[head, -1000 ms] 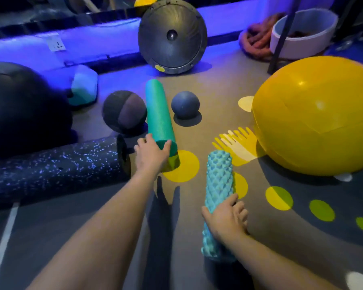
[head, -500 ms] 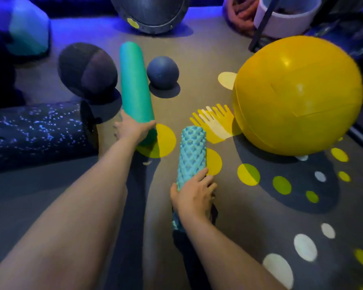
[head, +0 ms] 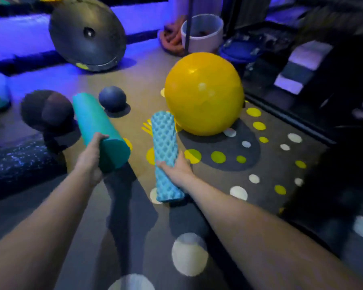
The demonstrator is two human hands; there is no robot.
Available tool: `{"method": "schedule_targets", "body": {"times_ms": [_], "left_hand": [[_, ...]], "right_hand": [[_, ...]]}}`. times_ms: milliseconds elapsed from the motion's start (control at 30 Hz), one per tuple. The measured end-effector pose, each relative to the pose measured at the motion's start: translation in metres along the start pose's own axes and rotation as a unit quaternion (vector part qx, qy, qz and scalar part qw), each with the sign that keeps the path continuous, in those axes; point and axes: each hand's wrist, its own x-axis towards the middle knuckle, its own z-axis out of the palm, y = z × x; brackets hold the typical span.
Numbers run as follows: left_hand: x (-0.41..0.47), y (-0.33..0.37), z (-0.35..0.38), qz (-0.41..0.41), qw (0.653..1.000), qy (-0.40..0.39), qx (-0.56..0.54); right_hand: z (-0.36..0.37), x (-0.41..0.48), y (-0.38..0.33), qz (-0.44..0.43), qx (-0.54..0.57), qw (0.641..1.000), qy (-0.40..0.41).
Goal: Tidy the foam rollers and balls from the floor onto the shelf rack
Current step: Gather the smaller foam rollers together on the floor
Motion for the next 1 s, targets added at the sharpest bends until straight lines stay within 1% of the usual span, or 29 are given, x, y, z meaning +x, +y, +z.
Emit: {"method": "schedule_targets", "body": {"times_ms": [33, 67, 100, 133, 200, 233, 300, 333, 400, 433, 500, 533, 600, 633, 700, 767, 833, 900, 1000], "left_hand": [[-0.009, 0.005, 0.014, 0.017, 1.000, 0.003, -0.007], [-0.013, 0.004, 0.027, 0.041, 0.999, 0.028, -0.001], [-0.020, 0.003, 0.040, 0.076, 0.995, 0.057, 0.005], [-0.028, 0.002, 0.055, 0.126, 0.989, 0.076, 0.014], [-0.037, -0.001, 0.086, 0.200, 0.977, 0.059, 0.044], [-0.045, -0.002, 0.105, 0.220, 0.973, 0.039, 0.063], [-0.064, -0.004, 0.150, 0.277, 0.956, -0.003, 0.100], [-0.077, -0.004, 0.173, 0.305, 0.945, -0.019, 0.115], [-0.102, -0.010, 0.219, 0.350, 0.927, -0.057, 0.121], [-0.122, -0.014, 0.239, 0.359, 0.920, -0.082, 0.131], [-0.158, -0.033, 0.277, 0.344, 0.914, -0.138, 0.165], [-0.177, -0.045, 0.295, 0.324, 0.915, -0.176, 0.161], [-0.204, -0.076, 0.323, 0.273, 0.921, -0.245, 0.131], [-0.210, -0.092, 0.331, 0.247, 0.922, -0.268, 0.127], [-0.209, -0.122, 0.338, 0.211, 0.919, -0.282, 0.176], [-0.200, -0.144, 0.334, 0.223, 0.896, -0.280, 0.261], [-0.187, -0.163, 0.321, 0.248, 0.863, -0.279, 0.341], [-0.176, -0.185, 0.305, 0.260, 0.824, -0.297, 0.407], [-0.172, -0.222, 0.277, 0.294, 0.754, -0.344, 0.475]], "right_hand": [[-0.021, -0.004, -0.007, -0.010, 0.084, 0.996, 0.030], [-0.042, -0.005, -0.014, -0.022, 0.147, 0.988, 0.037], [-0.064, -0.007, -0.020, -0.041, 0.182, 0.982, 0.032], [-0.086, -0.010, -0.022, -0.059, 0.181, 0.981, 0.025], [-0.128, -0.019, -0.011, -0.091, 0.144, 0.985, 0.034], [-0.148, -0.021, 0.001, -0.096, 0.123, 0.986, 0.058], [-0.190, -0.029, 0.019, -0.098, 0.144, 0.975, 0.135], [-0.212, -0.033, 0.029, -0.091, 0.175, 0.963, 0.182], [-0.259, -0.038, 0.051, -0.047, 0.226, 0.934, 0.274], [-0.284, -0.042, 0.063, -0.024, 0.235, 0.914, 0.329], [-0.333, -0.050, 0.107, 0.032, 0.237, 0.876, 0.419], [-0.356, -0.057, 0.133, 0.052, 0.239, 0.858, 0.451], [-0.391, -0.082, 0.185, 0.108, 0.245, 0.834, 0.482], [-0.399, -0.102, 0.200, 0.141, 0.238, 0.833, 0.480], [-0.407, -0.132, 0.243, 0.218, 0.171, 0.848, 0.452], [-0.390, -0.163, 0.248, 0.262, 0.145, 0.855, 0.423], [-0.371, -0.178, 0.254, 0.282, 0.142, 0.862, 0.397], [-0.361, -0.174, 0.273, 0.309, 0.141, 0.867, 0.365], [-0.349, -0.160, 0.276, 0.379, 0.109, 0.887, 0.240]]}}
